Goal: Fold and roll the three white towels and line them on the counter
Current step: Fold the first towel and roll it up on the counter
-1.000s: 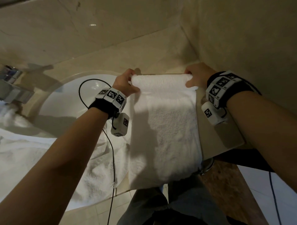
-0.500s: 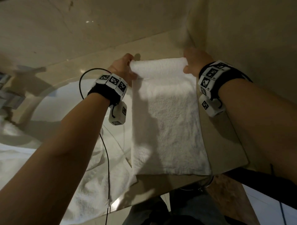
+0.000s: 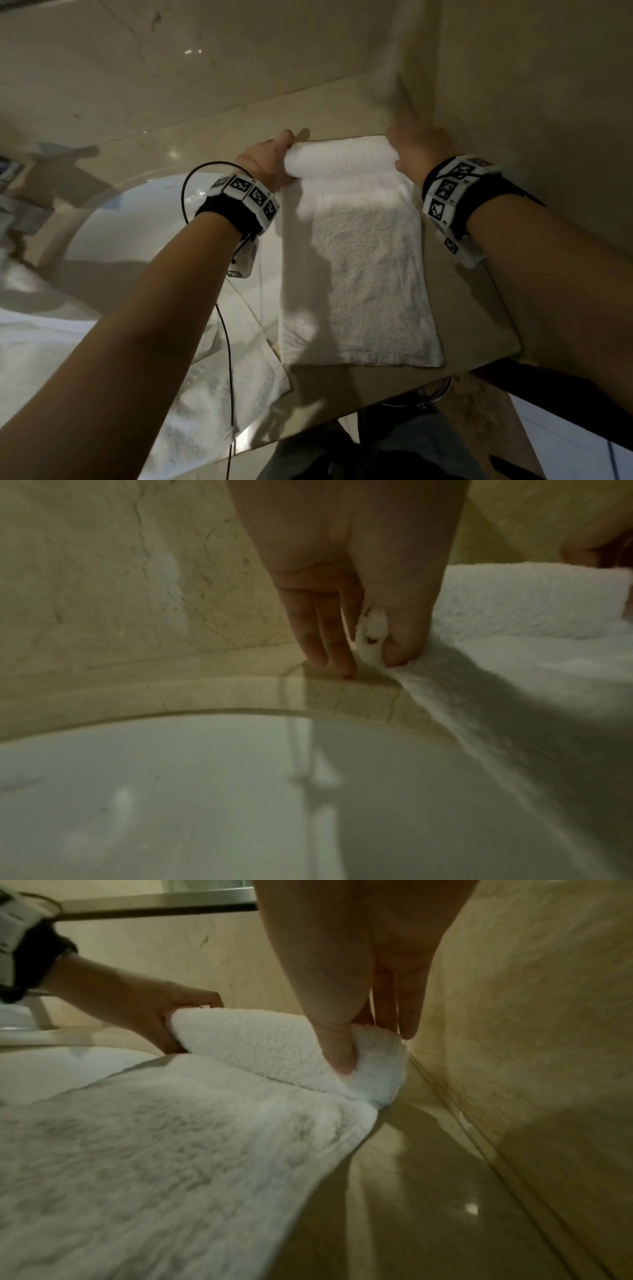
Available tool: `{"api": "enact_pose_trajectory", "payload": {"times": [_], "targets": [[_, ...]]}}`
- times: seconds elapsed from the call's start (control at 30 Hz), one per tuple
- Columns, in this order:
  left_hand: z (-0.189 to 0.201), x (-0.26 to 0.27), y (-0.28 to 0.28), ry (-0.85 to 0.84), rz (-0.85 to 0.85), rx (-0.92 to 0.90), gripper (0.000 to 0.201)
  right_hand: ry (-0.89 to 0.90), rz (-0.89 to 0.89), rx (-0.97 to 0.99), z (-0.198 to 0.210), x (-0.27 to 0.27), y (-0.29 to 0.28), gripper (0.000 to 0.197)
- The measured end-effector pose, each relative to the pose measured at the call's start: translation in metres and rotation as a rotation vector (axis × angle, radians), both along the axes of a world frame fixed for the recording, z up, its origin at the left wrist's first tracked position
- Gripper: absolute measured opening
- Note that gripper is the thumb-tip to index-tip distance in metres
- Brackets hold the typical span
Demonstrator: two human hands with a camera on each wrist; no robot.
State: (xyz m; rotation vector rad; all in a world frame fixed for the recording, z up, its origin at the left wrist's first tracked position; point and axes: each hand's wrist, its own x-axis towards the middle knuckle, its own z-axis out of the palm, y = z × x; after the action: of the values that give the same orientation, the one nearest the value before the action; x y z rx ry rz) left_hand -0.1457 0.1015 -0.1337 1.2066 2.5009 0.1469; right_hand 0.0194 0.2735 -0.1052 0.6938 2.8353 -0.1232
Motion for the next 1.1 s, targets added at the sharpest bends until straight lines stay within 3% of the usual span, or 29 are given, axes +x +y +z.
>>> {"api": "enact_pose_trajectory", "payload": {"times": [0.1, 0.23, 0.33, 0.47, 0.63, 0.8, 0.97, 1.1], "targets": [[0.003, -0.002, -0.004, 0.041, -0.079, -0.084, 0.056, -0.007, -0.057, 0.037, 0.001, 0.005, -0.010, 0.029], [0.010, 0.002, -0.016, 0.123, -0.204, -0.169, 0.071, -0.085, 0.003, 0.056, 0.003, 0.007, -0.018, 0.029], [0.018, 0.012, -0.018, 0.179, -0.266, -0.172, 0.063, -0.124, -0.010, 0.016, 0.006, 0.013, -0.020, 0.029], [0.015, 0.024, -0.016, 0.161, -0.228, -0.172, 0.050, -0.117, -0.087, -0.063, 0.005, 0.018, -0.024, 0.034], [0.009, 0.032, -0.020, 0.168, -0.228, -0.116, 0.043, 0.012, -0.247, -0.159, 0.009, 0.019, -0.017, 0.036], [0.007, 0.039, -0.023, 0.196, -0.194, -0.050, 0.040, -0.075, -0.250, -0.123, 0.012, 0.017, -0.017, 0.034], [0.011, 0.046, -0.024, 0.214, -0.291, -0.248, 0.046, -0.169, -0.174, -0.157, 0.011, 0.015, -0.026, 0.041], [0.014, 0.050, -0.025, 0.137, -0.268, -0.148, 0.035, -0.190, -0.139, -0.119, 0.013, 0.025, -0.028, 0.040]]}}
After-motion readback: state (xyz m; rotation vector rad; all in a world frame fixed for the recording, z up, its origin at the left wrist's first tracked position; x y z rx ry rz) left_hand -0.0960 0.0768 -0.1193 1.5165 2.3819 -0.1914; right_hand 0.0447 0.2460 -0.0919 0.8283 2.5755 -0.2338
